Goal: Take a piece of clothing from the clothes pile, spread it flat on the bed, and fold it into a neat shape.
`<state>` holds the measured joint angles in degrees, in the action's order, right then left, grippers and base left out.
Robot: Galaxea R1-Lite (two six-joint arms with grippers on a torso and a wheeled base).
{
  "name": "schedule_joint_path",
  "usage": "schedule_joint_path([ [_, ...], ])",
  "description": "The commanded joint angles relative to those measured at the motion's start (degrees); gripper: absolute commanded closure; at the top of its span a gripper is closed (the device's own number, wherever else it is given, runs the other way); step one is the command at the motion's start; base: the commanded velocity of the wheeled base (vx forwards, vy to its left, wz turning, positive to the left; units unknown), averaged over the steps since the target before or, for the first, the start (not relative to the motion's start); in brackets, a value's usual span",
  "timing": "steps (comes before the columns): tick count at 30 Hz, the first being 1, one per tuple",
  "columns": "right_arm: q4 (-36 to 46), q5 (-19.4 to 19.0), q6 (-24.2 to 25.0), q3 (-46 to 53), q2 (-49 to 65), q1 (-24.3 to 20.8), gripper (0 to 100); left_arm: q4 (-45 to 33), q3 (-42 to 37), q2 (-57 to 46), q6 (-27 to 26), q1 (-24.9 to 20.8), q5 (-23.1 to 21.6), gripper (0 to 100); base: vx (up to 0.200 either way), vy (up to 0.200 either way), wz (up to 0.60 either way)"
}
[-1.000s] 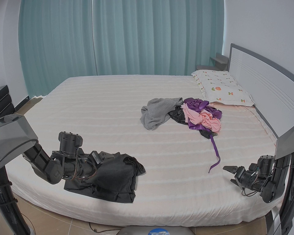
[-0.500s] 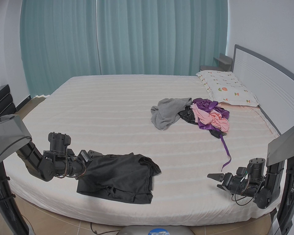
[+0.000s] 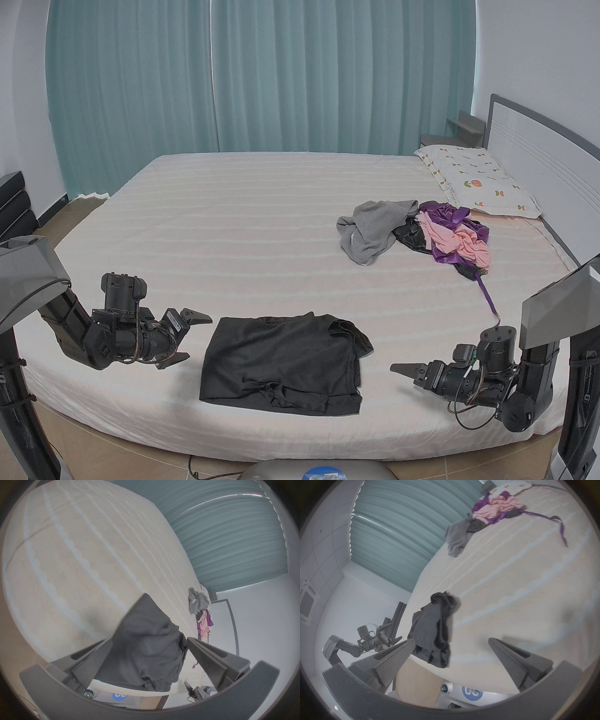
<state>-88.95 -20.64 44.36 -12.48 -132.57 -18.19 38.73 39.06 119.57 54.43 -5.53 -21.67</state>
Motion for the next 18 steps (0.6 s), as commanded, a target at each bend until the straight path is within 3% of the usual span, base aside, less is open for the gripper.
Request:
schedule_joint_path([
  [1, -0.5, -0.2, -0.2, -3.2, -1.0, -2.6, 0, 0.0, -0.3, 0.4, 0.0, 0.0, -0.1, 0, 0.000, 0.000, 0.00],
  [13, 0.4, -0.2, -1.2, -6.2, -2.3, -5.5, 0, 0.0, 0.2, 1.2, -0.1, -0.4, 0.7, 0, 0.000, 0.000, 0.00],
  [18, 0.4, -0.1, -1.3, -6.3, -1.9, -4.7, 0, 0.0, 0.1, 1.1, 0.1, -0.4, 0.6, 0, 0.000, 0.000, 0.00],
])
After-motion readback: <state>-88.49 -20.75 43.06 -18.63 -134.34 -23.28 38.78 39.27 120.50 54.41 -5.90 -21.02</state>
